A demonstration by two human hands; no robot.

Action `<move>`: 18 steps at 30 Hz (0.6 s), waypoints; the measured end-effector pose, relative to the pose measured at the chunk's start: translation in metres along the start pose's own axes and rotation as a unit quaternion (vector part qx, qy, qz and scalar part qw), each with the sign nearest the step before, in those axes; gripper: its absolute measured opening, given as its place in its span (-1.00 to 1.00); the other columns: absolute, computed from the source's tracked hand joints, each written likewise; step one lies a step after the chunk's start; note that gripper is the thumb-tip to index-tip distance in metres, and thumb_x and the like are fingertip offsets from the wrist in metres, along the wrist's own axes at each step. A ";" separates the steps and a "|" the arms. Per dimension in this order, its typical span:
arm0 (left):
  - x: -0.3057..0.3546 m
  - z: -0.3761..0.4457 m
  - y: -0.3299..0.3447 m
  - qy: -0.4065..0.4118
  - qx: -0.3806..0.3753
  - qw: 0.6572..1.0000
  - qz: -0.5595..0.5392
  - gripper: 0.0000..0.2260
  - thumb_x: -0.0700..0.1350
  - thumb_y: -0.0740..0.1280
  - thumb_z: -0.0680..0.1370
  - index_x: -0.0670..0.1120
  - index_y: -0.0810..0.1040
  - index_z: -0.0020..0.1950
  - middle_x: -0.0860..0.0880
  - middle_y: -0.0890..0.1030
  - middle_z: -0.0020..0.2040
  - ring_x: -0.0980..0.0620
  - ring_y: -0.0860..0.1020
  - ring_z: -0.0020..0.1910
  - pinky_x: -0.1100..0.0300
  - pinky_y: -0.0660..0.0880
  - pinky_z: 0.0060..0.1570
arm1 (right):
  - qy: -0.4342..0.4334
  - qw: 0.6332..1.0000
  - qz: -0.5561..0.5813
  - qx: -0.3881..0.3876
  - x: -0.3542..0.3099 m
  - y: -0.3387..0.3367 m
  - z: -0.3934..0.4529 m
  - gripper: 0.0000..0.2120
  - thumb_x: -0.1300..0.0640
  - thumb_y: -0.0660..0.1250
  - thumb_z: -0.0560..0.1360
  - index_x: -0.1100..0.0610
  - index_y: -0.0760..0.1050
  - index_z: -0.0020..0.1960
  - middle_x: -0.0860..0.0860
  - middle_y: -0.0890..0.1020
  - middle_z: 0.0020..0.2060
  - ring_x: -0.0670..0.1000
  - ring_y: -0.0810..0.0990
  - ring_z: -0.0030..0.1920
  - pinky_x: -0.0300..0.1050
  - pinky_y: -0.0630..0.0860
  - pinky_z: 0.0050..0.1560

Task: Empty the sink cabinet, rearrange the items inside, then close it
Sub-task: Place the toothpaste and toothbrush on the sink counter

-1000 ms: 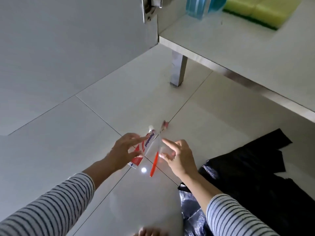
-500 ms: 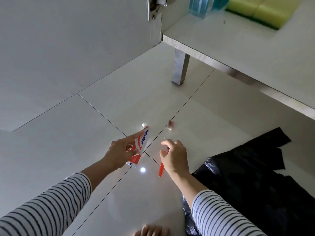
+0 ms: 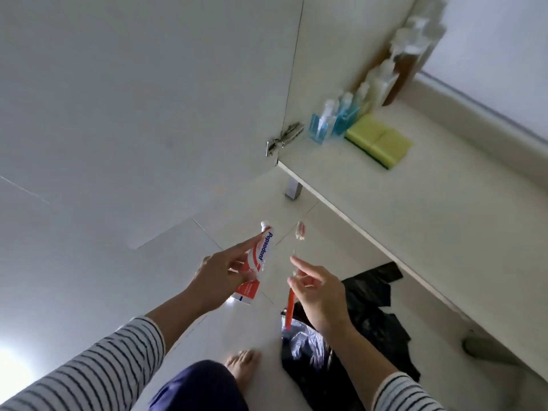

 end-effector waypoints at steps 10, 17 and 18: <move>0.199 -0.137 -0.143 0.016 0.072 0.995 -0.074 -0.40 -0.22 0.37 0.49 0.49 0.29 0.15 0.19 0.55 0.06 0.14 0.58 -0.01 0.32 0.54 -0.10 | -0.071 0.997 0.028 -0.010 -0.259 -0.113 -0.112 -0.64 0.29 0.42 0.42 -0.12 0.53 0.07 0.02 0.62 -0.18 -0.20 0.59 -0.25 -0.45 0.48 -0.22; 0.354 -0.185 -0.249 0.089 0.116 0.989 -0.022 -0.34 -0.18 0.39 0.47 0.66 0.27 -0.02 0.26 0.52 -0.04 0.25 0.61 -0.11 0.43 0.54 -0.29 | -0.112 0.992 0.058 0.001 -0.411 -0.181 -0.142 -0.66 0.25 0.41 0.43 -0.08 0.55 0.12 0.02 0.63 -0.18 -0.18 0.58 -0.22 -0.43 0.47 -0.17; 0.379 -0.181 -0.261 0.105 0.115 0.988 -0.009 -0.39 -0.17 0.39 0.47 0.58 0.28 0.06 0.25 0.53 -0.03 0.16 0.62 -0.08 0.37 0.57 -0.23 | -0.104 0.991 0.079 0.010 -0.427 -0.191 -0.137 -0.67 0.24 0.41 0.44 -0.06 0.55 0.13 0.01 0.63 -0.19 -0.17 0.58 -0.24 -0.41 0.47 -0.17</move>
Point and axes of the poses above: each hand's wrist, its own z-axis towards the middle knuckle, its own y-axis out of the palm, x = y × z, the point moved 5 cm from there along z, towards the middle knuckle
